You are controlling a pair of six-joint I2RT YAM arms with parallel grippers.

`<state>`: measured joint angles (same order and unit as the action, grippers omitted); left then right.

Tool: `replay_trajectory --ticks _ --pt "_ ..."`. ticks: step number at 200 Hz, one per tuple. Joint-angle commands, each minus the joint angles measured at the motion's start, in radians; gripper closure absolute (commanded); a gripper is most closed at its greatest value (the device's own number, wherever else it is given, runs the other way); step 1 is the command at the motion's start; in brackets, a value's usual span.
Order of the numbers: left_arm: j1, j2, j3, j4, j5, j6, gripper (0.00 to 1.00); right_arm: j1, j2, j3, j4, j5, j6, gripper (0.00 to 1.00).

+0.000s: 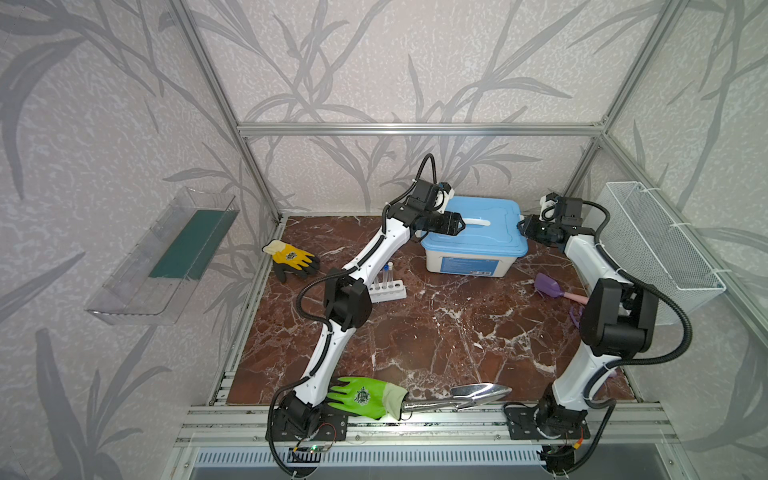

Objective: Organize the chemistry lab equipment

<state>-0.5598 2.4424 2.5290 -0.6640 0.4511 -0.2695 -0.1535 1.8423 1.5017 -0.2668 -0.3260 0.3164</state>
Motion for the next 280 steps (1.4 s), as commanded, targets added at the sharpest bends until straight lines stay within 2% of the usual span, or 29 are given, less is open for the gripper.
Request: replay_trajectory --ticks 1,74,174,215,280 --pt "0.008 -0.006 -0.030 -0.039 0.009 0.006 0.23 0.009 0.028 0.020 -0.070 0.042 -0.023 0.67" --pt "0.014 -0.024 -0.063 -0.019 0.017 0.008 0.23 0.029 0.036 0.046 -0.104 0.086 -0.039 0.70" --pt "0.025 -0.053 -0.063 -0.004 0.018 0.006 0.23 0.031 0.028 0.068 -0.114 0.085 -0.031 0.71" --pt "0.040 -0.075 -0.078 0.029 0.034 -0.019 0.22 0.031 0.001 0.056 -0.087 0.062 -0.039 0.67" --pt "0.072 -0.120 -0.083 0.076 0.042 -0.056 0.20 0.031 -0.053 0.010 -0.012 0.031 -0.055 0.54"
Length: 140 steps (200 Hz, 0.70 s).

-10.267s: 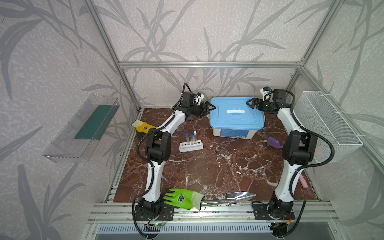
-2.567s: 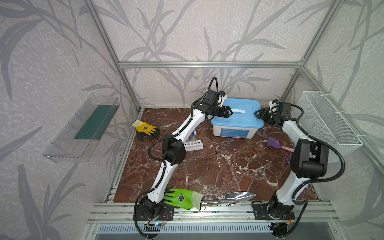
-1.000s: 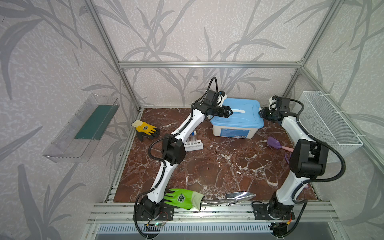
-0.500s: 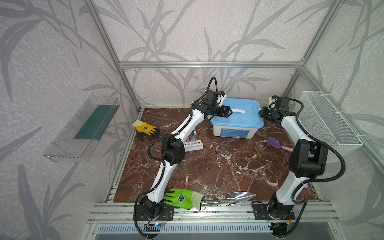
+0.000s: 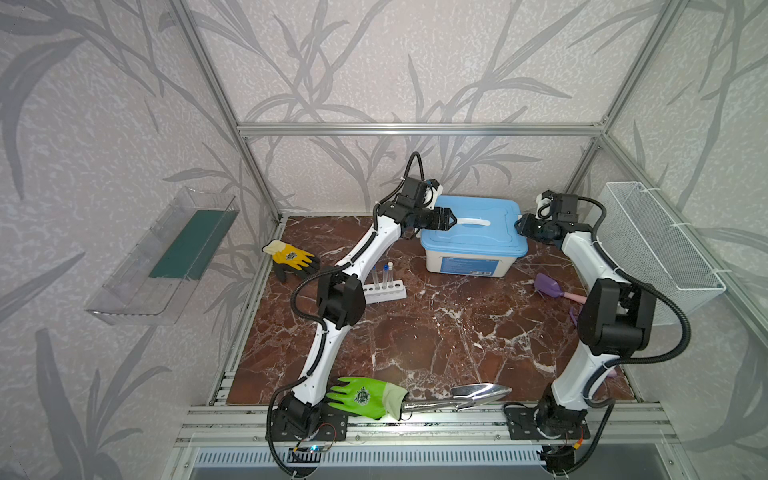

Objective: Organize the chemistry lab equipment

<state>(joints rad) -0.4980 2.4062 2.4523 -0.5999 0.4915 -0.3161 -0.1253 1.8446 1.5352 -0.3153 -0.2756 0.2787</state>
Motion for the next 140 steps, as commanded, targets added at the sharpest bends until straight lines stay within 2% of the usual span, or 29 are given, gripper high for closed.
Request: replay_trajectory --ticks 1,27,75,140 --pt "0.010 -0.084 -0.008 0.012 0.001 -0.008 0.20 0.003 -0.057 -0.025 0.037 -0.020 -0.018 0.54" --pt "0.026 -0.137 -0.041 0.025 -0.018 -0.009 0.20 0.004 -0.099 -0.048 0.066 -0.022 -0.022 0.51" --pt "0.087 -0.240 -0.243 0.136 -0.058 -0.069 0.19 0.024 -0.192 -0.096 0.074 0.059 -0.075 0.42" --pt "0.128 -0.232 -0.321 0.078 -0.049 -0.108 0.19 0.187 -0.256 -0.085 0.012 0.133 -0.218 0.31"
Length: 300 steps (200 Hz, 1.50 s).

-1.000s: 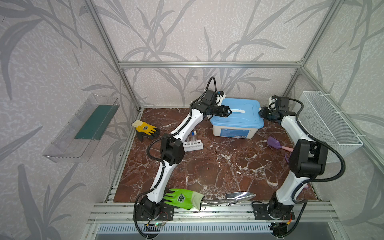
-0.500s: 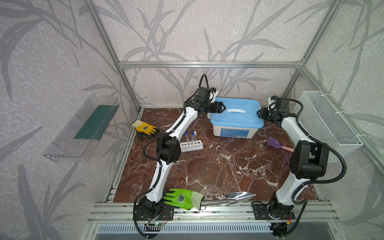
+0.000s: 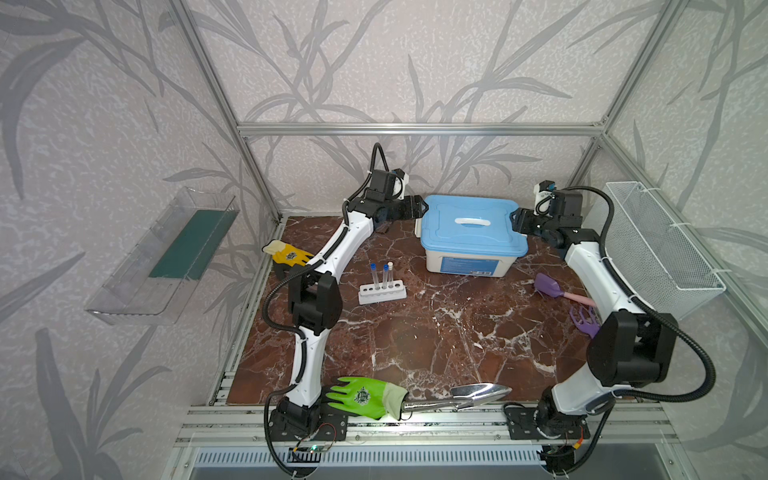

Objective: Organize the chemistry lab equipment

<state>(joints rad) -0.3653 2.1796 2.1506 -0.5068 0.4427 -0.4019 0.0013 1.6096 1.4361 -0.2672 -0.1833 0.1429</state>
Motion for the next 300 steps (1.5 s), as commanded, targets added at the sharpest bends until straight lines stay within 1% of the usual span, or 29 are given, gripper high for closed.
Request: replay_trajectory --ticks 1,20,40,60,68,90,132,173,214,276,300 --pt "-0.004 -0.005 -0.021 -0.014 0.002 -0.023 0.19 0.064 -0.021 0.015 -0.036 0.041 -0.084 0.31" --pt "0.002 -0.002 -0.035 -0.009 0.018 -0.041 0.19 0.129 0.004 0.049 -0.058 0.049 -0.126 0.29" --pt "0.005 0.012 -0.040 -0.005 0.031 -0.056 0.19 0.191 0.051 0.096 -0.078 0.063 -0.164 0.29" --pt "0.005 0.033 -0.042 -0.014 0.038 -0.064 0.18 0.229 0.091 0.147 -0.094 0.064 -0.177 0.29" --pt "0.006 0.041 -0.050 -0.009 0.045 -0.069 0.18 0.242 0.130 0.165 -0.096 0.065 -0.181 0.29" --pt "0.013 0.055 -0.074 0.030 0.086 -0.092 0.18 0.270 0.172 0.207 -0.106 0.073 -0.196 0.29" --pt "0.017 0.054 -0.122 0.107 0.141 -0.118 0.18 0.285 0.242 0.262 -0.126 0.070 -0.206 0.29" --pt "0.020 0.074 -0.120 0.147 0.193 -0.153 0.17 0.289 0.290 0.274 -0.126 0.068 -0.206 0.29" --pt "0.018 0.091 -0.115 0.169 0.239 -0.163 0.17 0.290 0.309 0.270 -0.119 0.067 -0.203 0.29" --pt "0.014 0.140 -0.080 0.178 0.270 -0.186 0.16 0.290 0.335 0.270 -0.114 0.056 -0.189 0.29" --pt "0.010 0.147 -0.079 0.207 0.296 -0.206 0.16 0.290 0.340 0.273 -0.110 0.056 -0.188 0.29"
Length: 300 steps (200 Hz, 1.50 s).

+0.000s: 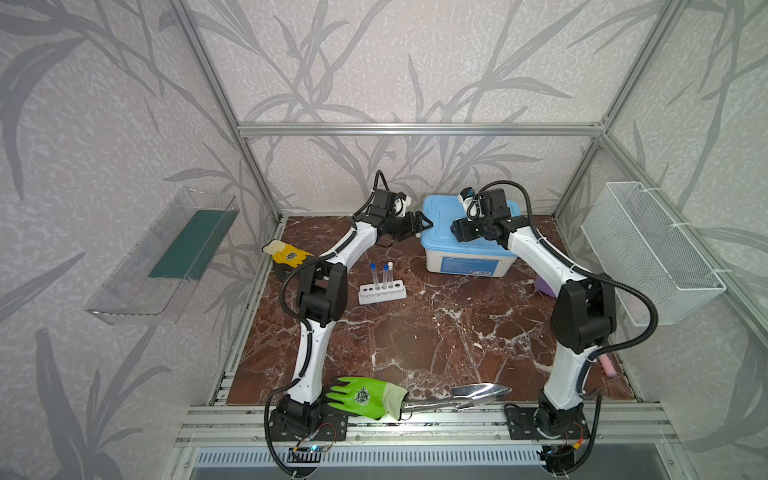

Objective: Organize the chemistry lab equipment

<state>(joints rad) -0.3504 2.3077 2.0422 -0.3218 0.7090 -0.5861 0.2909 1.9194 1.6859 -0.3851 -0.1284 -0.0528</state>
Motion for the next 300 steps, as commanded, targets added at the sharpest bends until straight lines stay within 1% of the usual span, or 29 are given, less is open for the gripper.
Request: replay_trajectory --ticks 1,52,80,90,147,159,190,236,300 --pt "-0.005 0.020 0.031 0.022 0.030 -0.022 0.16 0.000 0.031 0.023 0.007 0.001 0.009 0.29" --pt "-0.016 0.032 0.026 0.046 0.067 -0.040 0.16 0.000 0.047 0.021 0.018 0.006 0.025 0.29" --pt "-0.012 0.023 0.025 0.035 0.060 -0.032 0.20 -0.001 0.052 0.019 0.022 0.011 0.025 0.29" --pt "-0.011 0.019 0.031 0.026 0.052 -0.026 0.21 -0.001 0.053 0.017 0.026 0.013 0.027 0.29" --pt "-0.013 0.004 0.069 -0.062 -0.007 0.030 0.38 -0.001 0.059 -0.001 0.042 0.000 0.032 0.30" --pt "-0.013 0.002 0.076 -0.072 -0.017 0.036 0.40 -0.001 0.058 -0.008 0.047 -0.004 0.032 0.30" --pt "-0.022 0.011 0.108 -0.106 -0.038 0.051 0.42 -0.001 0.053 -0.022 0.054 -0.005 0.033 0.30" --pt "-0.044 0.024 0.178 -0.202 -0.093 0.109 0.44 -0.001 0.056 -0.043 0.070 -0.006 0.035 0.30" --pt "-0.057 0.035 0.220 -0.276 -0.148 0.146 0.48 -0.001 0.060 -0.064 0.087 -0.013 0.043 0.30"
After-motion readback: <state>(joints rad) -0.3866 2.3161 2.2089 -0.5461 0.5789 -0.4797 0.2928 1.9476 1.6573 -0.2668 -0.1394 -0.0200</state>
